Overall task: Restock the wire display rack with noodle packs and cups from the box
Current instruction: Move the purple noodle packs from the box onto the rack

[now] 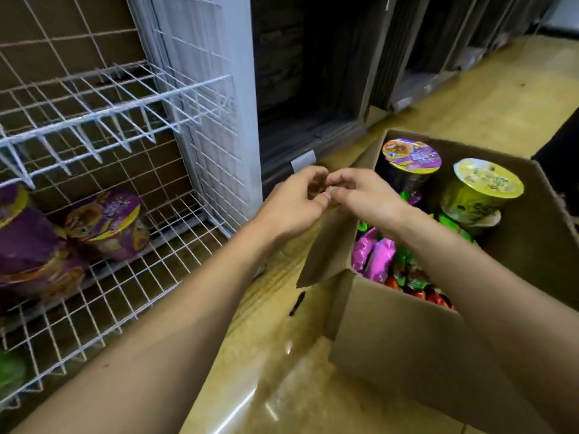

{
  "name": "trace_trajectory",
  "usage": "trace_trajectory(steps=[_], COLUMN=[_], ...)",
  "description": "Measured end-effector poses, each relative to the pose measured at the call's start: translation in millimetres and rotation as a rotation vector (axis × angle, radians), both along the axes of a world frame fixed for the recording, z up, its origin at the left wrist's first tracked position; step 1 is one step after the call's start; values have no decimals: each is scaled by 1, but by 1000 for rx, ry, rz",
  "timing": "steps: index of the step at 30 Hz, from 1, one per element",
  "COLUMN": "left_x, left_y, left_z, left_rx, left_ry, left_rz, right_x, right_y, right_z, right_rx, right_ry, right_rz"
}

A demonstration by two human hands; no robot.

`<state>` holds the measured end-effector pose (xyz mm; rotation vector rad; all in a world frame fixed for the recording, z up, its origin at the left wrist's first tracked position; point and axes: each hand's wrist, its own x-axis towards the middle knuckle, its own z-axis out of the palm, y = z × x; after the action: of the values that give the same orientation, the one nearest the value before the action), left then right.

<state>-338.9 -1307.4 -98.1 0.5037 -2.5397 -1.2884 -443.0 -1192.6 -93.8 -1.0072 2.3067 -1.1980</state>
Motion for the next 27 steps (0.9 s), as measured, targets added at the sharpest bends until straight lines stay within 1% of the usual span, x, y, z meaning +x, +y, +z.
trace_trajectory(steps=[3, 8, 12, 16, 18, 22, 24, 27], left_x=[-13, -32, -45, -52, -52, -50, -51, -51], left_y=[25, 58, 78, 85, 85, 84, 82, 80], left_z=[2, -9, -16, -26, -31, -38, -37, -36], left_rx=[-46, -105, -150, -204, -209, -218, -201, -155], left_ry=[-27, -93, -120, -172, -197, -203, -191, -171], left_rz=[-19, -34, -51, -69, -78, -95, -89, -71], right_x=[-18, -50, -64, -73, -77, -77, -73, -68], right_y=[23, 55, 74, 87, 93, 96, 94, 94], right_z=[-5, -6, -20, -39, -46, -54, -55, -63], right_rx=[-8, 93, 180, 484, 599, 668, 688, 773], right_ry=[-43, -155, -181, -100, -46, 106, 168, 319], right_rz=[-5, 72, 72, 173, 196, 206, 222, 209])
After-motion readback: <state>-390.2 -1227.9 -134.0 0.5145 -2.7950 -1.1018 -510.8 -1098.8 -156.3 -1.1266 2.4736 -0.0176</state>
